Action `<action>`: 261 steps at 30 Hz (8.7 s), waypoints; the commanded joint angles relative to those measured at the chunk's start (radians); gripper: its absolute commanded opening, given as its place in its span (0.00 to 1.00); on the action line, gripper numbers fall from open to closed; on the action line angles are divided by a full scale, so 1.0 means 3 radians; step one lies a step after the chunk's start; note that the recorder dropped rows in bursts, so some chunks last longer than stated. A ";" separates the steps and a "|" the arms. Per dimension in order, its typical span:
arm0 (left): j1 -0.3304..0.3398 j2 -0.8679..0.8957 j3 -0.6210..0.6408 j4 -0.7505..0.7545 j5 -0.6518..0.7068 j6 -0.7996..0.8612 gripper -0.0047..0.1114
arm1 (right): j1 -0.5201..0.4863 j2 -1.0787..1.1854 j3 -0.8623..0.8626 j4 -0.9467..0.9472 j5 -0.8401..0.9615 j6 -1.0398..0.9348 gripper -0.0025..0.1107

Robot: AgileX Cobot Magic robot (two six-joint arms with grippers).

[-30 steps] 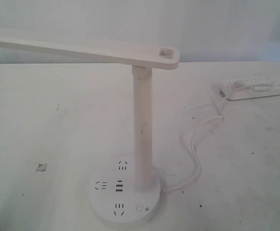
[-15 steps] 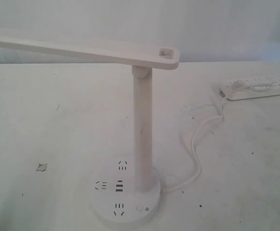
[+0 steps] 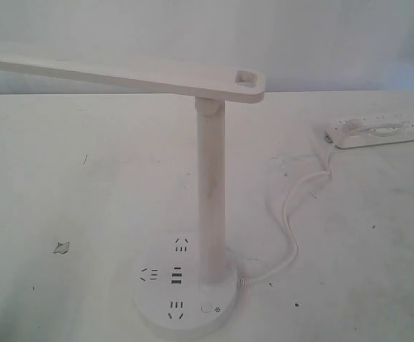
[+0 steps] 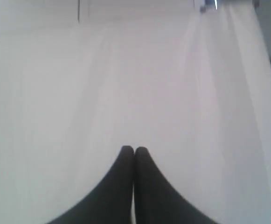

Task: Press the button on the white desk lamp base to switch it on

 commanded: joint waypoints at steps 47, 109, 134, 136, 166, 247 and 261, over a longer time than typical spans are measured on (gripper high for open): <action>-0.0027 -0.0011 0.0006 -0.0002 -0.0013 0.0008 0.04 | 0.1227 0.3395 -0.1824 0.1626 0.4174 -0.0576 0.02; -0.0027 -0.0011 0.0006 -0.0002 0.0011 0.0008 0.04 | 0.2259 0.4295 -0.1121 0.2297 0.1888 0.0840 0.02; -0.0027 -0.0011 0.0006 -0.0002 0.0011 0.0008 0.04 | 0.2524 0.4466 -0.1121 0.2429 0.1654 0.0840 0.02; -0.0027 -0.0011 0.0006 -0.0002 0.0011 0.0008 0.04 | 0.2540 0.4528 -0.1127 0.2528 0.1654 0.0840 0.02; -0.0027 -0.0011 0.0006 -0.0002 0.0018 0.0008 0.04 | 0.2571 0.4764 -0.1134 0.2543 0.1494 0.0840 0.02; -0.0027 -0.0011 0.0006 -0.0002 0.0011 0.0008 0.04 | 0.2571 0.3883 -0.1284 0.2191 0.1793 0.0063 0.02; -0.0027 -0.0011 0.0006 -0.0002 0.0011 0.0008 0.04 | 0.2571 0.3883 -0.1284 0.2144 0.1793 -0.0009 0.02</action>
